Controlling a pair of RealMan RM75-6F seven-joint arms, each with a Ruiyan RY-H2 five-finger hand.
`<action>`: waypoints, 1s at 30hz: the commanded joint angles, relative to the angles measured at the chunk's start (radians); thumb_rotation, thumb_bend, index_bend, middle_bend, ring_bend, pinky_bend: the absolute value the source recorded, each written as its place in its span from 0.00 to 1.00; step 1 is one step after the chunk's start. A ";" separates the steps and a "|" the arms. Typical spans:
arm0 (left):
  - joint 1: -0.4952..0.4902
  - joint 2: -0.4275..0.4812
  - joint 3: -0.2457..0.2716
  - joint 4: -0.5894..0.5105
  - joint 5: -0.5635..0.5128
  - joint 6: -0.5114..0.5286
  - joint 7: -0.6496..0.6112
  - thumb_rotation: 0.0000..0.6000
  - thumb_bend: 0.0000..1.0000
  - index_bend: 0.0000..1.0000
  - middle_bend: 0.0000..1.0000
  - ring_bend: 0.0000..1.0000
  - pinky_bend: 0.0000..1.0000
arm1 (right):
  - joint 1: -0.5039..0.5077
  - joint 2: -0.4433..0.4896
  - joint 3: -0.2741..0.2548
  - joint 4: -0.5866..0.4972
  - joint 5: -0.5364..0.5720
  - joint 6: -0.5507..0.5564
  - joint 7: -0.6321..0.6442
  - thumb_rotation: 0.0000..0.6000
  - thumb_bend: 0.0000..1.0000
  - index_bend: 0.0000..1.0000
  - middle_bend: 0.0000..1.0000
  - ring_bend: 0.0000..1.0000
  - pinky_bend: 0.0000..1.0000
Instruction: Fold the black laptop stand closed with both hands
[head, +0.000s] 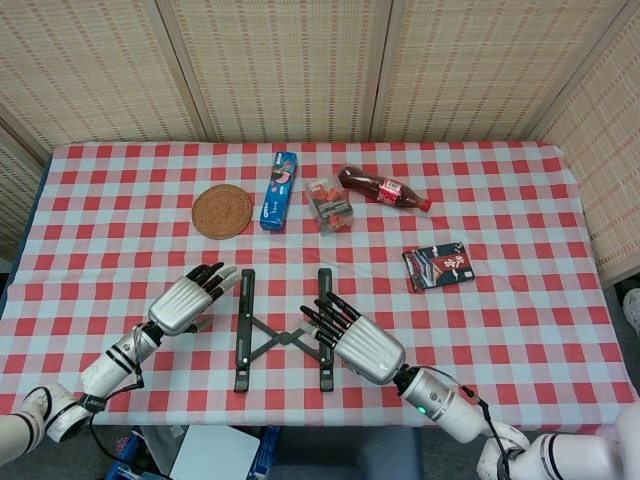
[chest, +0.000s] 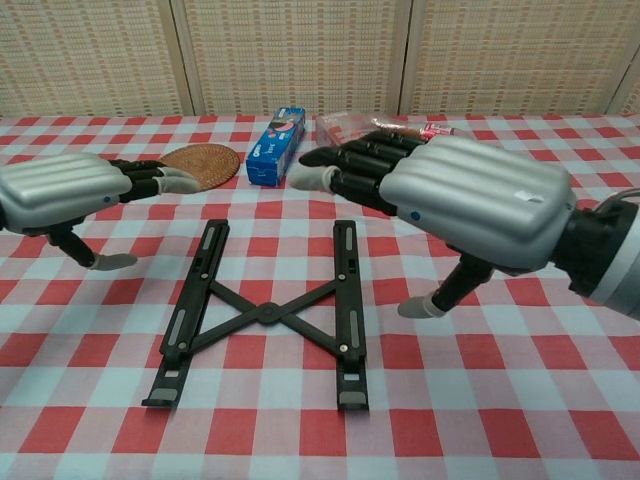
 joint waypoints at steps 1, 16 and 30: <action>-0.023 -0.050 0.000 0.066 -0.011 -0.022 -0.017 1.00 0.31 0.00 0.00 0.00 0.15 | 0.014 -0.029 0.005 0.038 -0.004 -0.023 -0.019 1.00 0.00 0.00 0.00 0.00 0.00; -0.057 -0.155 0.028 0.211 -0.035 -0.052 -0.098 1.00 0.31 0.00 0.00 0.00 0.15 | 0.052 -0.161 0.010 0.266 -0.027 -0.053 0.003 1.00 0.00 0.00 0.00 0.00 0.00; -0.066 -0.177 0.044 0.220 -0.051 -0.050 -0.123 1.00 0.31 0.00 0.00 0.00 0.15 | 0.070 -0.256 -0.008 0.431 -0.058 -0.039 0.030 1.00 0.00 0.00 0.00 0.00 0.00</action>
